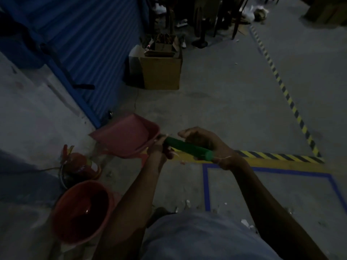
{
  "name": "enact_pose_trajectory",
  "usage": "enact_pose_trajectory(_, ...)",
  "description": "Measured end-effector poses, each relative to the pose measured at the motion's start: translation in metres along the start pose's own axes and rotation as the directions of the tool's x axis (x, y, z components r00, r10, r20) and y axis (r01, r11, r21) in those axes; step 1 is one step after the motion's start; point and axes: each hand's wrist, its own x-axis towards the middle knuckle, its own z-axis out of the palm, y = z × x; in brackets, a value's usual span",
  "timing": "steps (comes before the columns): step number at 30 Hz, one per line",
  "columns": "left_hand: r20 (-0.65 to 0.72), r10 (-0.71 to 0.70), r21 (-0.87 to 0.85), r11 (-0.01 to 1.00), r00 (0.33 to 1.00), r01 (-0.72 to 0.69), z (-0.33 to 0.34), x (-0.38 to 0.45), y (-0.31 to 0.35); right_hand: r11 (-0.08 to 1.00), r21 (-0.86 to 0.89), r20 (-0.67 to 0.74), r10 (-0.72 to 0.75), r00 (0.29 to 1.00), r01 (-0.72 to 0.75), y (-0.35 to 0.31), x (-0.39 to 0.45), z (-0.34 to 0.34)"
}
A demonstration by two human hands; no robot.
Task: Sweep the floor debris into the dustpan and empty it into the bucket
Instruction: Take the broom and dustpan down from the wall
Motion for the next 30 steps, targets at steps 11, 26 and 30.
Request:
enact_pose_trajectory(11, -0.007, -0.052, -0.017, 0.999, 0.999, 0.052, -0.052, 0.011, -0.011, 0.524, -0.055, -0.044, 0.849, 0.526, -0.85, 0.059, 0.04, 0.022)
enact_pose_trajectory(26, 0.048, 0.073, 0.127, 0.989, 0.996, -0.078, -0.171, -0.001, 0.018, 0.378, 0.425, -0.321, 0.913, 0.254, -0.823, 0.124, 0.133, 0.19)
enact_pose_trajectory(30, 0.101, 0.056, 0.095, 0.993, 0.993, -0.066, -0.206, 0.004, 0.016, 0.435, 0.45, -0.474, 0.856, 0.204, -0.78, 0.131, 0.123, 0.206)
